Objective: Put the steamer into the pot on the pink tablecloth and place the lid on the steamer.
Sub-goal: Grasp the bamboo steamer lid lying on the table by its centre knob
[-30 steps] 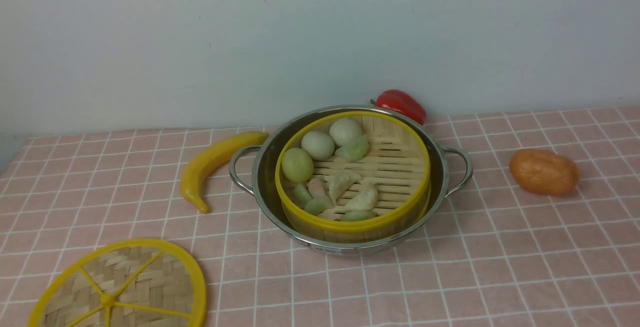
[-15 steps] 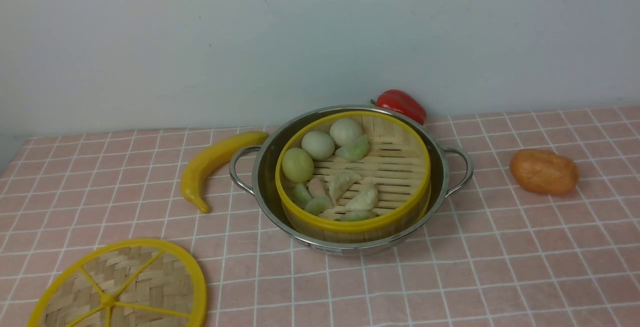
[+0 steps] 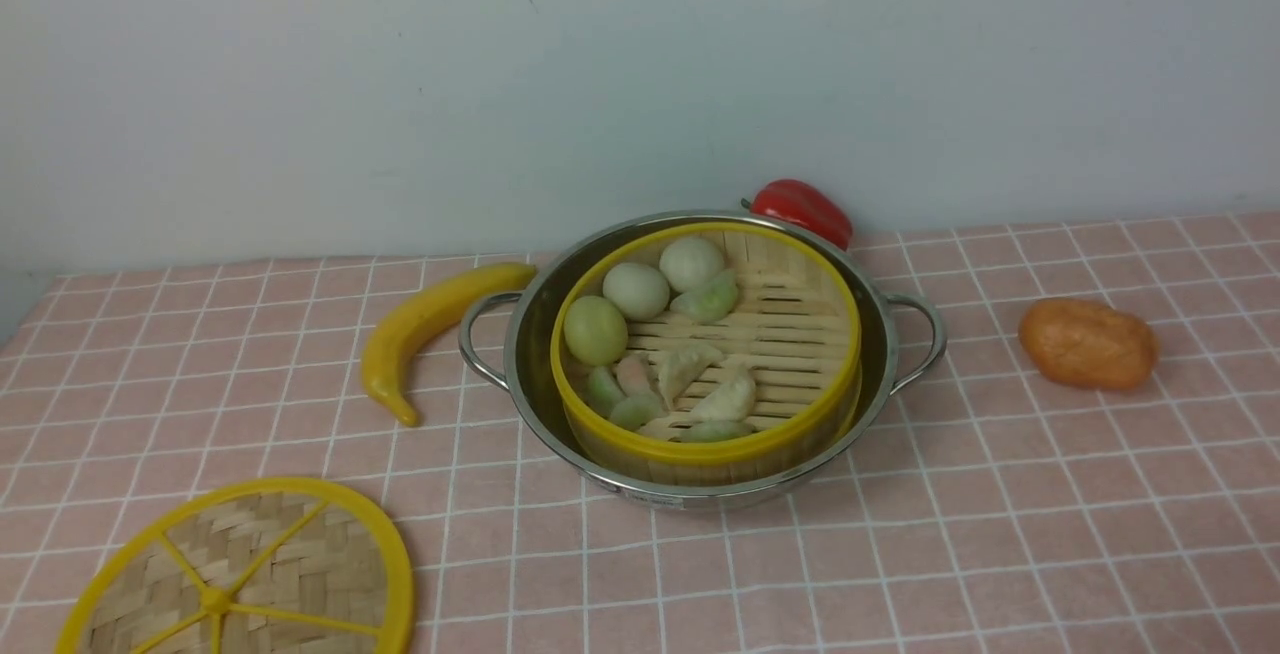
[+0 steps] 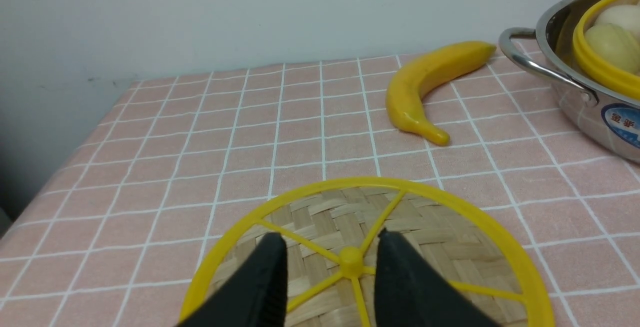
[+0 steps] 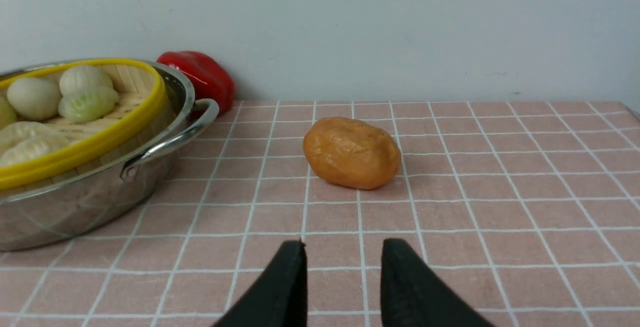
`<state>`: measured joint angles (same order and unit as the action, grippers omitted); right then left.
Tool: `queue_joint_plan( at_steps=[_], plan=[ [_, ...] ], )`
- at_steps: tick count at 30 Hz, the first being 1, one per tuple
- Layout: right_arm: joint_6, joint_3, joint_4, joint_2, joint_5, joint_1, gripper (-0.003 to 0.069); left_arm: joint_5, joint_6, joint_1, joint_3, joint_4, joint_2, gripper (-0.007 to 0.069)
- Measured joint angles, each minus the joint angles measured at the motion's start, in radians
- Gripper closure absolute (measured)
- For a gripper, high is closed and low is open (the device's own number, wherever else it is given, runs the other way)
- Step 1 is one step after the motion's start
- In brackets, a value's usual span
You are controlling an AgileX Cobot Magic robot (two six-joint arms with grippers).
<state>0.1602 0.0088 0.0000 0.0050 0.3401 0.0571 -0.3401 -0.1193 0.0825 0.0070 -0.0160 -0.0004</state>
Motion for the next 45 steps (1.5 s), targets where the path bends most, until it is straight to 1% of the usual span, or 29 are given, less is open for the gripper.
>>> queue_joint_plan(
  at_steps=[25, 28, 29, 33, 35, 41, 45],
  plan=[
    [0.015, 0.000, 0.000, 0.000, 0.000, 0.000, 0.0416, 0.000, 0.001, 0.000, 0.000, -0.003, 0.000, 0.0382],
    [0.015, 0.000, 0.000, 0.000, 0.000, 0.000, 0.0416, 0.017, 0.046, 0.000, 0.000, -0.092, 0.000, 0.0382],
    [0.015, 0.000, 0.000, 0.000, 0.000, 0.000, 0.0416, 0.040, 0.110, 0.000, 0.000, -0.234, 0.000, 0.0382],
    [0.015, 0.000, 0.000, 0.000, 0.000, 0.000, 0.0416, 0.092, 0.193, 0.000, 0.000, -0.469, 0.000, 0.0382],
    [0.015, 0.000, 0.000, 0.000, 0.000, 0.000, 0.0416, 0.143, 0.205, 0.000, 0.000, -0.532, 0.000, 0.0382],
    [0.015, 0.000, 0.000, 0.000, 0.000, 0.000, 0.0416, 0.334, 0.231, 0.000, 0.000, -0.585, 0.000, 0.0382],
    [0.019, 0.000, 0.000, 0.000, 0.000, 0.000, 0.0416, 0.370, 0.246, 0.000, -0.006, -0.594, 0.000, 0.0382]
  ],
)
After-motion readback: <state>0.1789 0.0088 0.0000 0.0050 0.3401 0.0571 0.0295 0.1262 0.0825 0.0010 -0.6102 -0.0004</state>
